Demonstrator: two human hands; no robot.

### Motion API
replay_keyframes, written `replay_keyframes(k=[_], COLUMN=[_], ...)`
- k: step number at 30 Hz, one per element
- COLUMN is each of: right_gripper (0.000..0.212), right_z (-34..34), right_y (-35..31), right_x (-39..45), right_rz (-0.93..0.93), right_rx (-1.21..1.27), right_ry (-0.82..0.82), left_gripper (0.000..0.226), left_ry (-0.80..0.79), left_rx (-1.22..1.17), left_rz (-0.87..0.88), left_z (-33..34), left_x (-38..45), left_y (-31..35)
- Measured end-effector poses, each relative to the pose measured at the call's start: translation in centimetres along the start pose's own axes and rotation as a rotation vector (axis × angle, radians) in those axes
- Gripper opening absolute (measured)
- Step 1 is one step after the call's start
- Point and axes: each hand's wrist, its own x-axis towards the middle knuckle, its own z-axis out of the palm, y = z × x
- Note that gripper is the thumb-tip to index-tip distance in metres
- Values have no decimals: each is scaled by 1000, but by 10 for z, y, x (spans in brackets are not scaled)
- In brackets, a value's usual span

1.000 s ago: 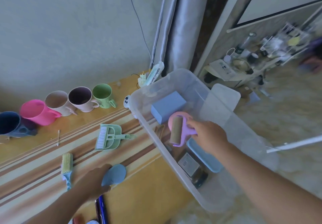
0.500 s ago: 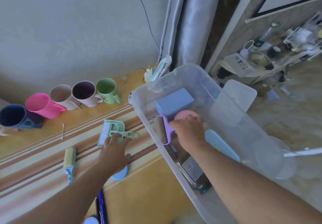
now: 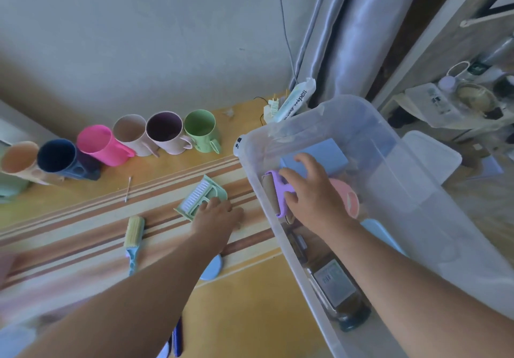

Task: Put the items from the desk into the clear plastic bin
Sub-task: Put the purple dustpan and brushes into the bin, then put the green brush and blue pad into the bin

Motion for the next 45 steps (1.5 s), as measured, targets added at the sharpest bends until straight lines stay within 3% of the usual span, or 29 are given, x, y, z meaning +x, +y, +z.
replay_keyframes(k=[2, 6, 9, 11, 13, 15, 18, 21, 24, 26, 29, 31, 33, 36, 40, 42, 45], right_gripper=[42, 42, 23, 14, 10, 13, 32, 59, 45, 38, 22, 31, 38, 45, 35, 36, 44], right_z=[-11, -28, -47, -59, -69, -82, -90, -95, -94, -98, -97, -88, -74, -45, -14, -2, 10], right_y=[-3, -19, -45, -62, -80, -97, -88, -50, -9, 10, 29, 34, 32, 24, 11, 7, 2], right_x=[-7, -18, -25, -28, -27, -23, -19, -36, -66, -82, -99, -104, -106, -106, -103, -96, -85], right_rz=[48, 110, 59, 63, 200, 423, 609, 823, 893, 935, 916, 855, 780, 722, 712, 649, 625], right_rx=[-13, 88, 214, 352, 628, 1090, 1672, 1881, 1819, 1760, 1390, 1151, 890, 613, 442, 352, 226], right_ry=[158, 262, 333, 297, 163, 5, -115, -109, -138, -96, -116, -225, -294, -321, -247, -250, -251], left_gripper=[55, 49, 41, 49, 49, 38, 29, 36, 54, 62, 55, 47, 42, 46, 79, 92, 91], left_ry=[-23, 29, 326, 611, 859, 989, 906, 720, 423, 324, 485, 656, 716, 510, -44, -100, -3], left_rx=[6, 21, -75, -199, -260, -278, -260, -261, -305, -402, -569, -588, -583, -505, -241, -191, -231], left_rz=[37, 114, 147, 177, 246, 374, 561, 724, 854, 837, 634, 416, 160, -90, -76, -73, -108], left_z=[2, 8, -7, -42, -89, -132, -158, -160, -152, -143, -133, -120, -95, -35, 41, 61, 67], left_x=[-10, -30, -45, -58, -74, -86, -77, -58, -54, -56, -51, -49, -54, -69, -93, -99, -95], left_y=[-7, -26, -41, -37, -16, 14, 57, 94, 115, 114, 88, 54, 17, -25, -49, -50, -49])
